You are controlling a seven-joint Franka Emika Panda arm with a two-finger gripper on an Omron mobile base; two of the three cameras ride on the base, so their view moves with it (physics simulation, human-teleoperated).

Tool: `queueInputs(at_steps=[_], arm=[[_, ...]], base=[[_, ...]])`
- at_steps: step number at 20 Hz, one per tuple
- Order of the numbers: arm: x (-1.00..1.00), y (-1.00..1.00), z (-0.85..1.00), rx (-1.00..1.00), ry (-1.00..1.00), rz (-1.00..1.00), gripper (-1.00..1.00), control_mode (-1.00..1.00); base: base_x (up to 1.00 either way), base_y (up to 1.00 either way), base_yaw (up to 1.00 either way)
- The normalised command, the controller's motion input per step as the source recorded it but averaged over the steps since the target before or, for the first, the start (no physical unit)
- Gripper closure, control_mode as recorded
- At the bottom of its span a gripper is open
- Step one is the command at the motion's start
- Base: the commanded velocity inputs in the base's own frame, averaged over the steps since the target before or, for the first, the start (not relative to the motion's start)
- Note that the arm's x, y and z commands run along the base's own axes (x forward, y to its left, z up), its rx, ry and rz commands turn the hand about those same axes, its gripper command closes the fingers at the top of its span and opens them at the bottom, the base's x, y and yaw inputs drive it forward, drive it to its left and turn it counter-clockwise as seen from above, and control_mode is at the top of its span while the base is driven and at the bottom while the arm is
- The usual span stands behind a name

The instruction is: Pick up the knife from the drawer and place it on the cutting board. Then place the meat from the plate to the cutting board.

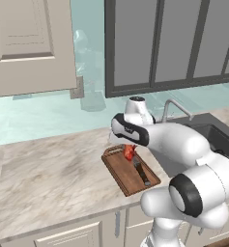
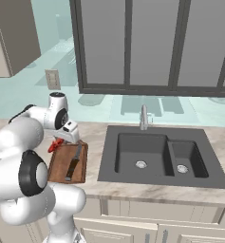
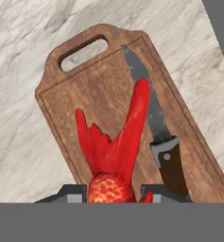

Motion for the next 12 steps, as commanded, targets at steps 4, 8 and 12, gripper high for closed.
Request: queueInputs(at_steps=[4, 8, 12], arm=[[-0.03, 0.01, -0.11, -0.09, 0.0, 0.12, 1.0, -1.0], [-0.01, 0.0, -0.24, -0.05, -0.02, 0.07, 1.0, -1.0], [0.0, 0.0, -0.27, -0.02, -0.03, 0.08, 1.0, -1.0]], base=[[0.0, 0.0, 0.0], [0.0, 0.0, 0.0], [0.0, 0.0, 0.0]])
